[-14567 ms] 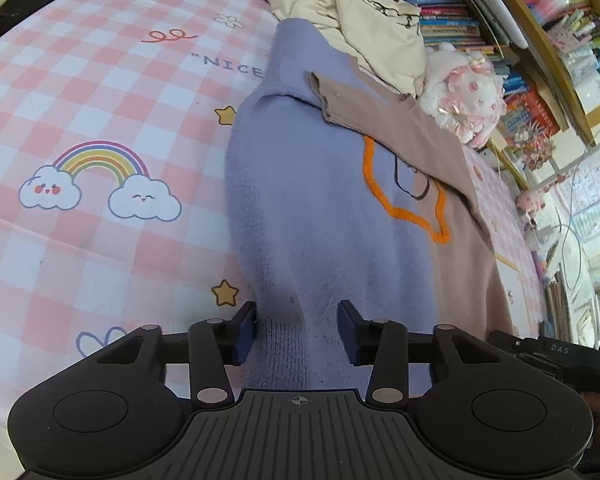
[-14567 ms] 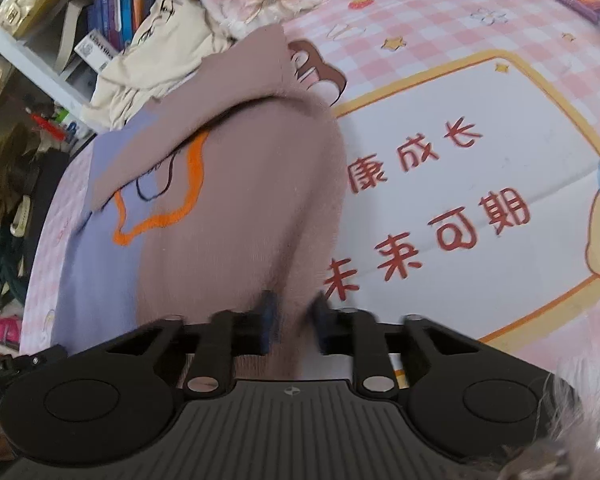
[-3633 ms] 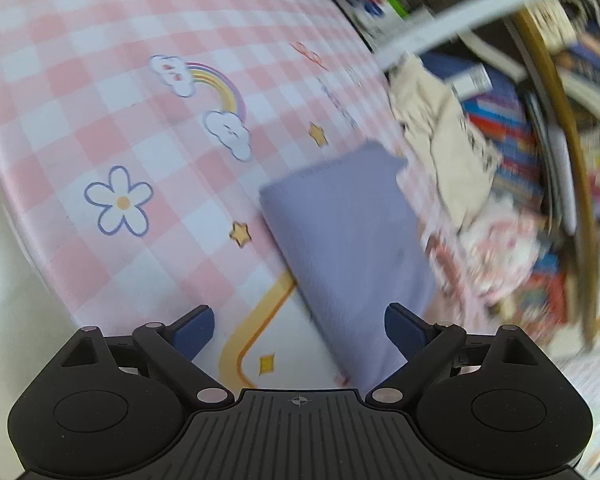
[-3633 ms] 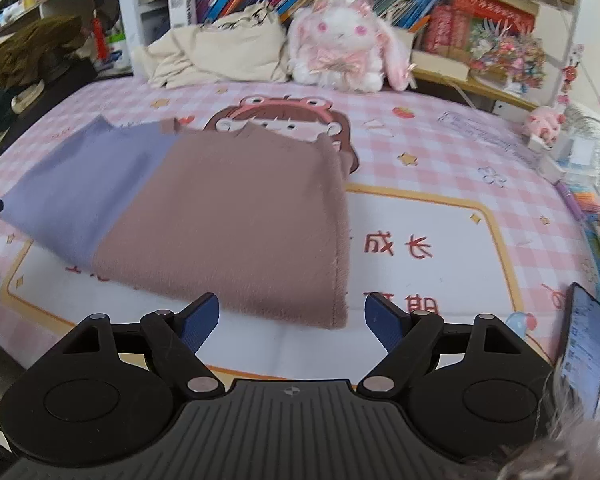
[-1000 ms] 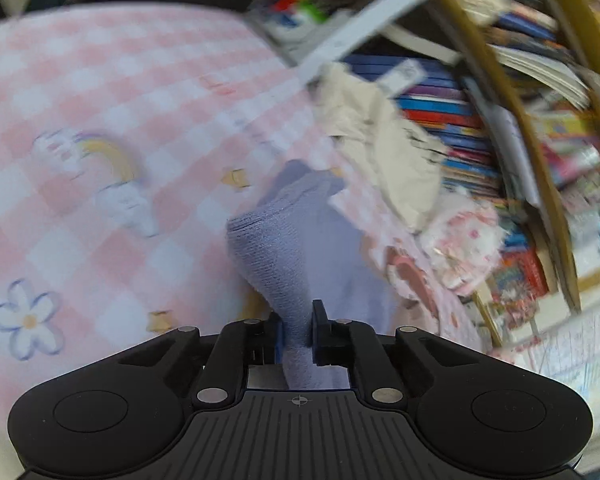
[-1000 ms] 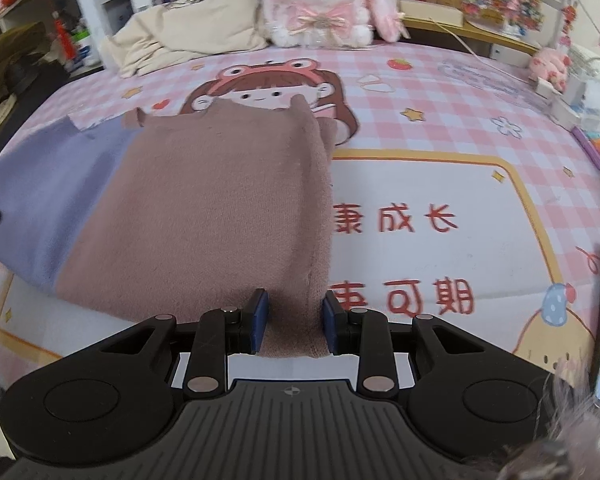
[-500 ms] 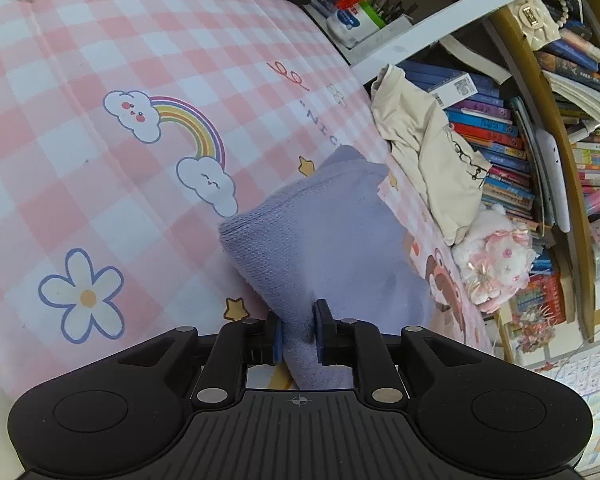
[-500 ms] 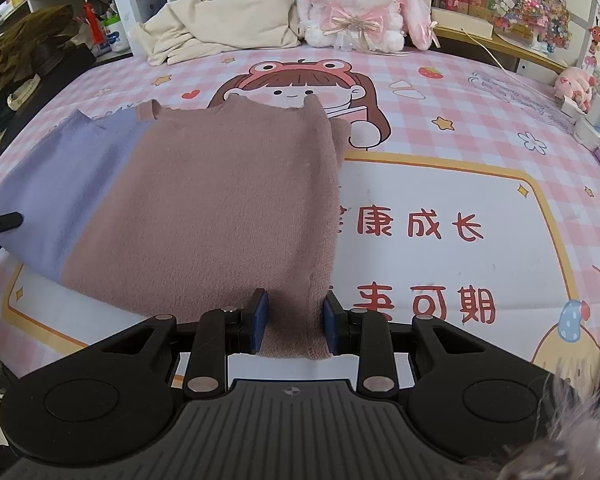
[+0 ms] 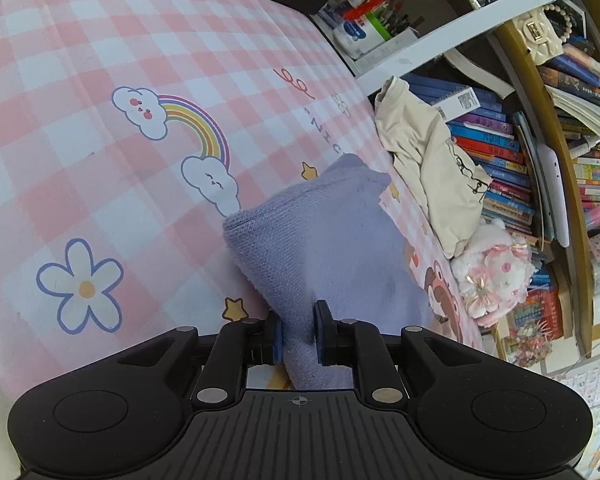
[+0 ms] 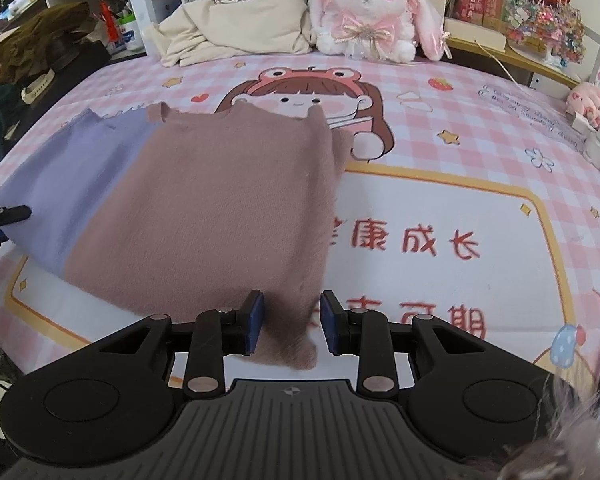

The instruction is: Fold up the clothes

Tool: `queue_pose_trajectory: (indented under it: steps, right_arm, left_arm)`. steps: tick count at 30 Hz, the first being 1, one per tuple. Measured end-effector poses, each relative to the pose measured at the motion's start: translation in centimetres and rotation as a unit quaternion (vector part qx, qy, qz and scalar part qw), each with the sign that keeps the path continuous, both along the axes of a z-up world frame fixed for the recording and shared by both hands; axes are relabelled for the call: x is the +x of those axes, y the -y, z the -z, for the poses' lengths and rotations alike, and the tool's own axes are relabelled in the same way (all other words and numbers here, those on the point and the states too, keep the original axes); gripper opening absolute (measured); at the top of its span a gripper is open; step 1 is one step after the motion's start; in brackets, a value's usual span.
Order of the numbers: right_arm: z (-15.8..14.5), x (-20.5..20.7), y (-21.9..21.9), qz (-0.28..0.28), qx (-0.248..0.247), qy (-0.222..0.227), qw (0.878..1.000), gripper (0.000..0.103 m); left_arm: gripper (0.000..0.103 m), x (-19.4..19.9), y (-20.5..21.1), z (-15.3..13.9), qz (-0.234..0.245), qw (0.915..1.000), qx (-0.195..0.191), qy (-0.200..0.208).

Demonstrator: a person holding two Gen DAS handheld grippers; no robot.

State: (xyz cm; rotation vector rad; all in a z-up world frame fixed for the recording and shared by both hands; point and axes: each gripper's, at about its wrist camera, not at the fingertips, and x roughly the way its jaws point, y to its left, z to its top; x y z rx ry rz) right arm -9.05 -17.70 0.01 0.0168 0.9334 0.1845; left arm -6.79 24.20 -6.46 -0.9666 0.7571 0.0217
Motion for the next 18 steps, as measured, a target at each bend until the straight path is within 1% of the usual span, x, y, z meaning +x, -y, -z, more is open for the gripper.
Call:
queue_pose_trajectory:
  steps: [3, 6, 9, 12, 14, 16, 18]
  right_arm:
    - [-0.2, 0.7, 0.8, 0.001, 0.006, 0.003, 1.000, 0.029]
    - [-0.5, 1.5, 1.5, -0.002, 0.010, 0.009, 1.000, 0.029]
    - [-1.2, 1.9, 1.8, -0.015, 0.010, 0.029, 0.999, 0.029]
    - [-2.5, 1.8, 1.5, -0.061, 0.025, 0.071, 0.995, 0.029]
    - [-3.1, 1.8, 1.0, -0.099, 0.029, 0.091, 0.990, 0.029]
    - [-3.1, 2.1, 0.3, -0.134, 0.025, 0.095, 0.986, 0.029]
    - [-2.8, 2.5, -0.1, -0.152, 0.020, 0.089, 0.984, 0.029]
  left_arm:
    - [0.016, -0.2, 0.1, 0.1, -0.008, 1.0000, -0.001, 0.003]
    - [0.016, -0.4, 0.4, 0.0, -0.014, 0.9999, 0.006, 0.007]
    - [0.016, -0.6, 0.7, 0.0, -0.021, 0.9996, 0.014, 0.011]
    - [0.016, -0.8, 0.7, 0.2, -0.033, 0.9993, 0.011, 0.013]
    - [0.016, -0.9, 0.9, 0.2, -0.038, 0.9991, 0.012, 0.013]
    - [0.016, -0.9, 1.1, 0.1, -0.043, 0.9989, 0.016, 0.013]
    - [0.016, -1.0, 1.3, 0.1, -0.045, 0.9987, 0.021, 0.012]
